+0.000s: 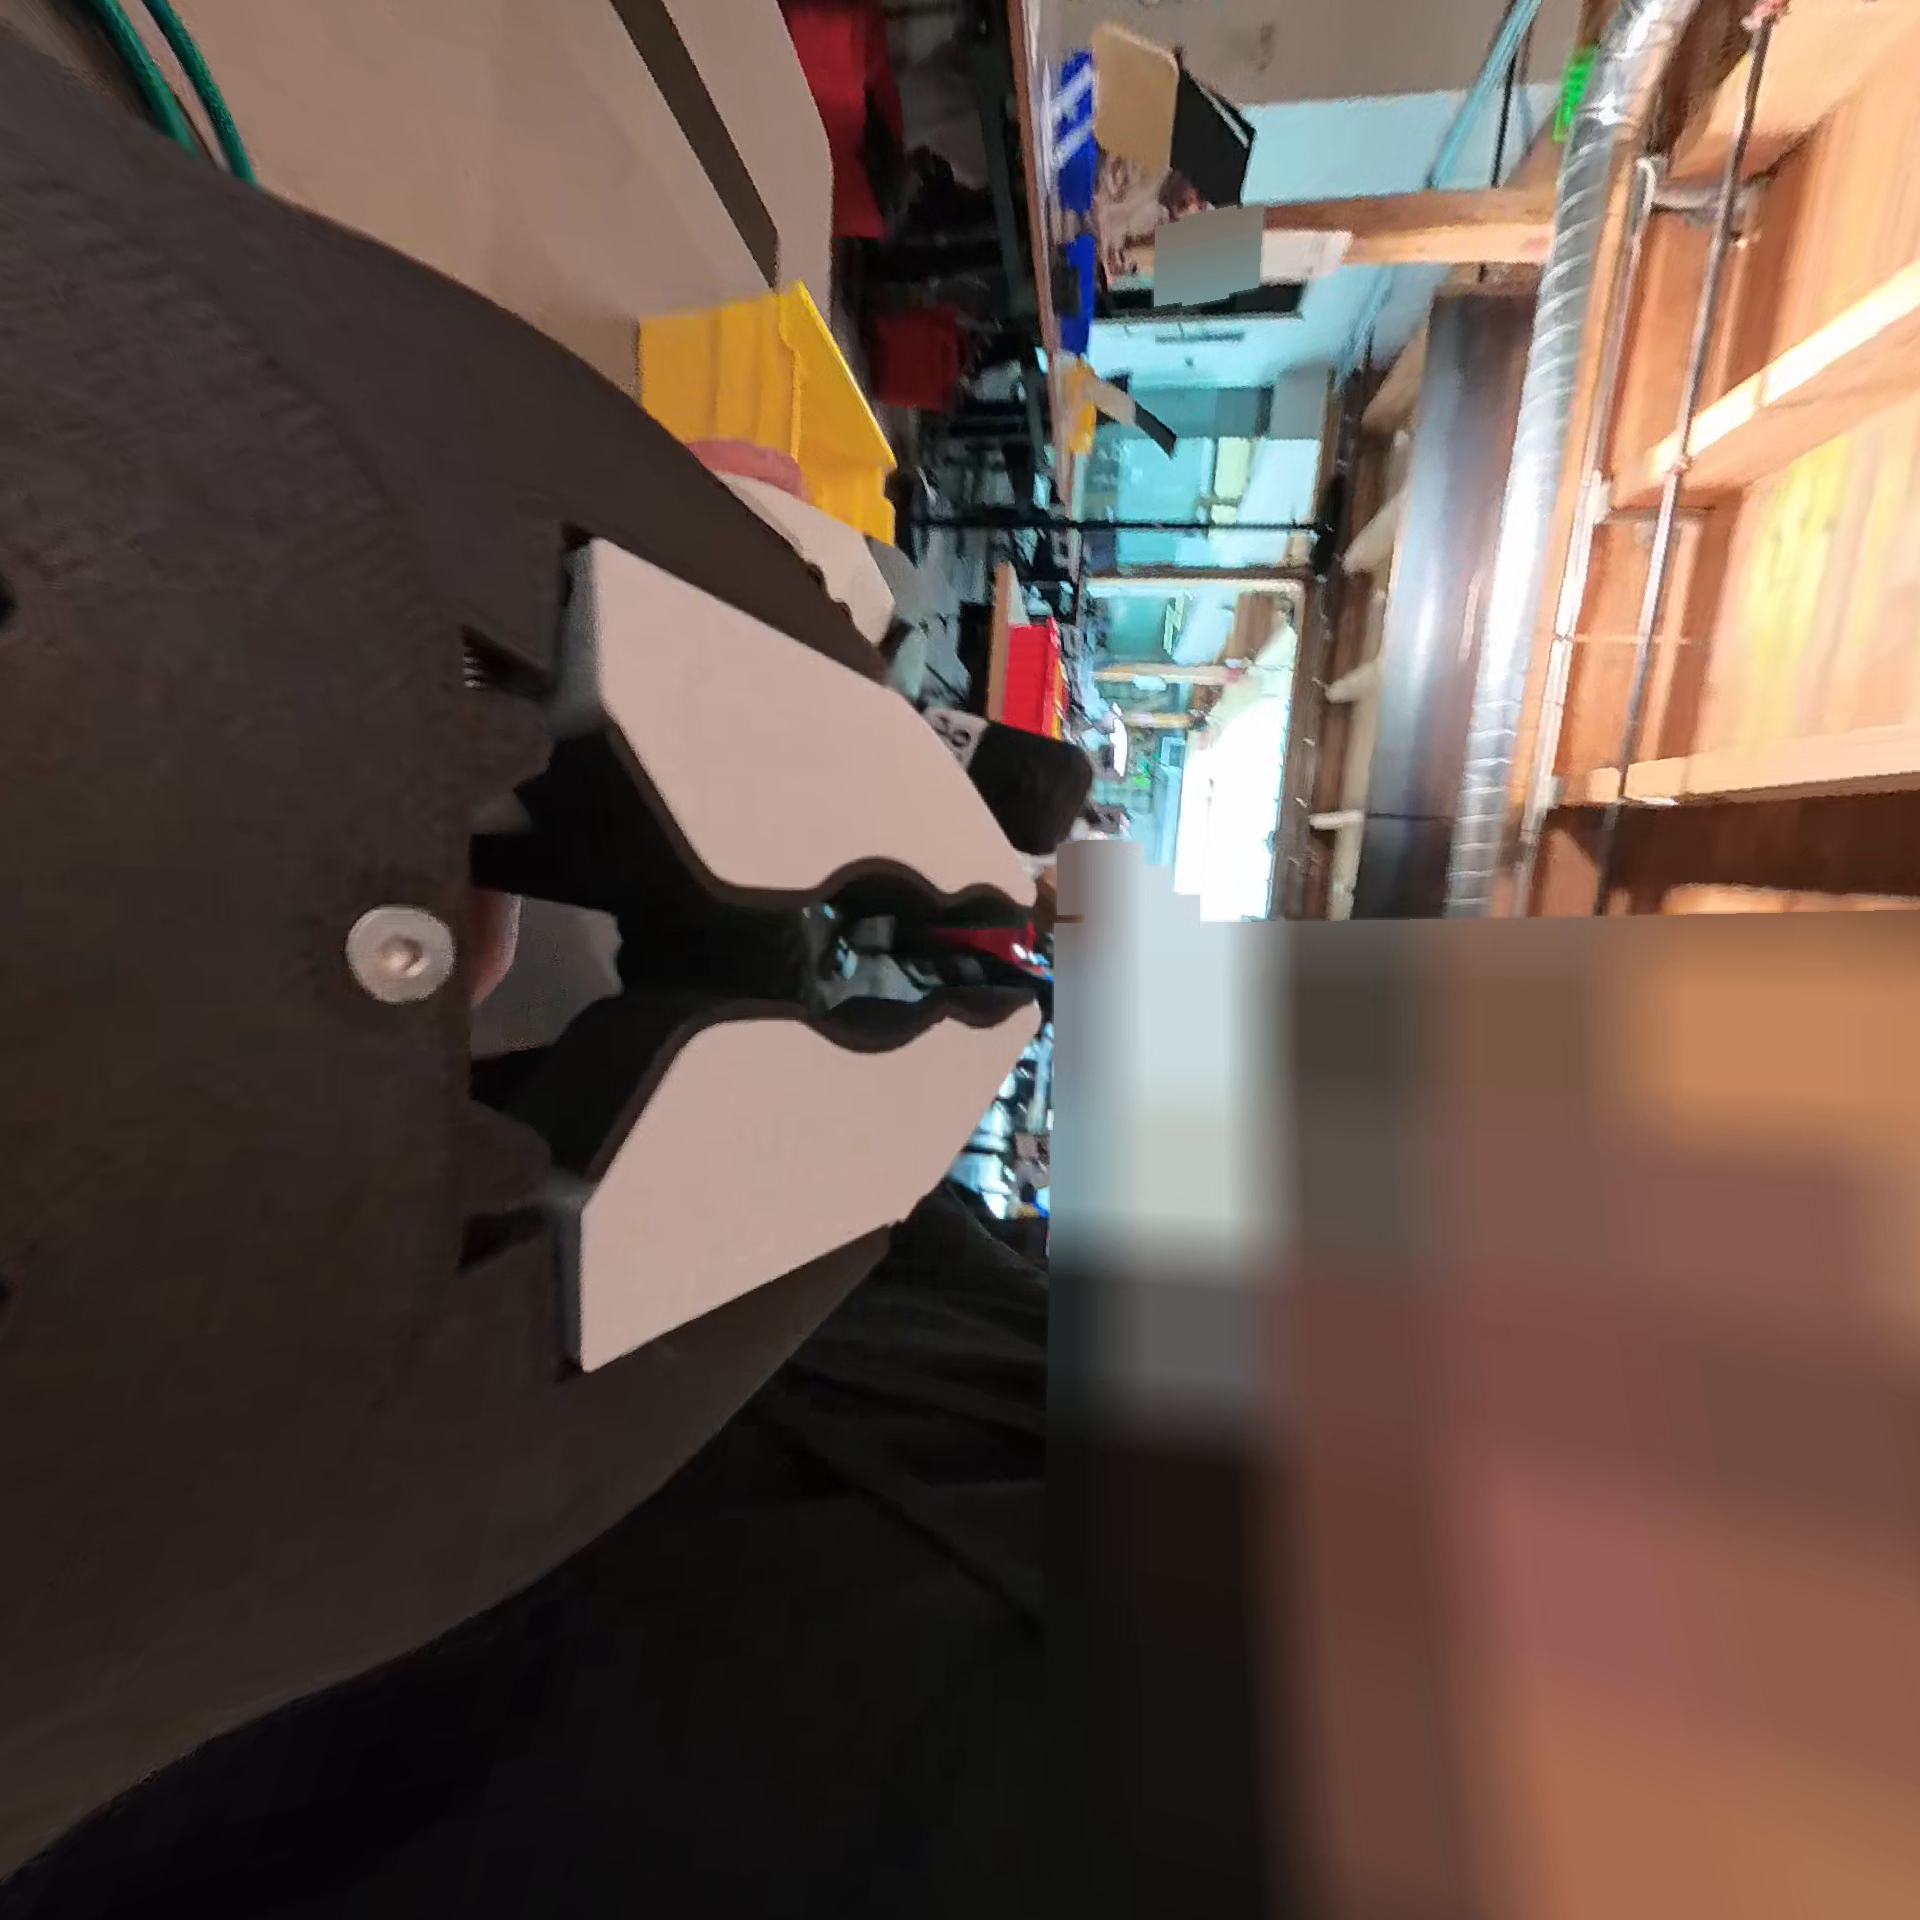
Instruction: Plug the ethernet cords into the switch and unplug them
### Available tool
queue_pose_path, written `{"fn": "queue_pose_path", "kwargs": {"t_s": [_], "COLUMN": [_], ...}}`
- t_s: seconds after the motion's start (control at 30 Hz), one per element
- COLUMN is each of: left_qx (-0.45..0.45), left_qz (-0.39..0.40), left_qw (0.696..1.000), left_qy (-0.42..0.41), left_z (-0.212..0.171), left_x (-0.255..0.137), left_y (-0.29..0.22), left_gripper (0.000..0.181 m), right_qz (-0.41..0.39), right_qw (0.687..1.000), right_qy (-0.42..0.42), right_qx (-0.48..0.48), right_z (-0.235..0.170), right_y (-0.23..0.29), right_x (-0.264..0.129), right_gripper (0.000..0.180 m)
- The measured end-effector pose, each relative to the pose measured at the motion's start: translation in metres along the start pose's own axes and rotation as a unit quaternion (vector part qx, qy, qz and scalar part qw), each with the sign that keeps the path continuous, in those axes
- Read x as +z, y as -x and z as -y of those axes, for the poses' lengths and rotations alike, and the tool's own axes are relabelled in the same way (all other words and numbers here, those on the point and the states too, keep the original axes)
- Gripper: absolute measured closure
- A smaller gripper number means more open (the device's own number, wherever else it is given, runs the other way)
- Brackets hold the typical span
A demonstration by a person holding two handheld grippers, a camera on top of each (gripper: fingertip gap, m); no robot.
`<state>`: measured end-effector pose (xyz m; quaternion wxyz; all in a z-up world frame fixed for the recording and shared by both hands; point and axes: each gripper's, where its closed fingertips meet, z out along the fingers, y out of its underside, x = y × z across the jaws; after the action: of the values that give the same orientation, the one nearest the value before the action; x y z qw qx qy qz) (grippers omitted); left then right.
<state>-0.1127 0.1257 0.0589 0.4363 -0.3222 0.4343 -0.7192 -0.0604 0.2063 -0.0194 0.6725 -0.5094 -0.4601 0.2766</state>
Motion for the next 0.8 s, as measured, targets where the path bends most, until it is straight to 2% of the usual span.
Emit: {"fn": "queue_pose_path", "kwargs": {"t_s": [0.13,0.17,0.2,0.27,0.43,0.8], "left_qx": [0.028,0.036,0.048,0.064,0.09,0.116], "left_qz": [0.036,0.036,0.033,0.027,0.014,0.022], "left_qw": [0.997,0.996,0.995,0.992,0.981,0.972], "left_qy": [0.059,0.071,0.085,0.108,0.173,0.203], "left_z": [-0.018,-0.023,-0.027,-0.035,-0.055,-0.065], "left_x": [0.004,0.005,0.006,0.008,0.012,0.014], "left_y": [0.009,0.008,0.007,0.004,-0.002,-0.001], "left_gripper": [0.146,0.152,0.169,0.173,0.174,0.173], "right_qz": [0.001,0.001,0.001,0.001,0.001,0.001], "right_qw": [1.0,1.0,1.0,1.0,1.0,1.0], "right_qy": [0.002,0.002,0.003,0.002,0.003,0.002], "right_qx": [0.0,0.0,0.0,-0.001,0.0,-0.002], "right_z": [-0.001,-0.002,-0.001,-0.001,-0.001,0.0], "right_y": [0.001,0.001,0.001,0.001,0.0,0.0], "right_x": [0.001,0.001,0.001,0.0,0.0,-0.001], "right_gripper": [0.173,0.173,0.173,0.173,0.173,0.173]}}
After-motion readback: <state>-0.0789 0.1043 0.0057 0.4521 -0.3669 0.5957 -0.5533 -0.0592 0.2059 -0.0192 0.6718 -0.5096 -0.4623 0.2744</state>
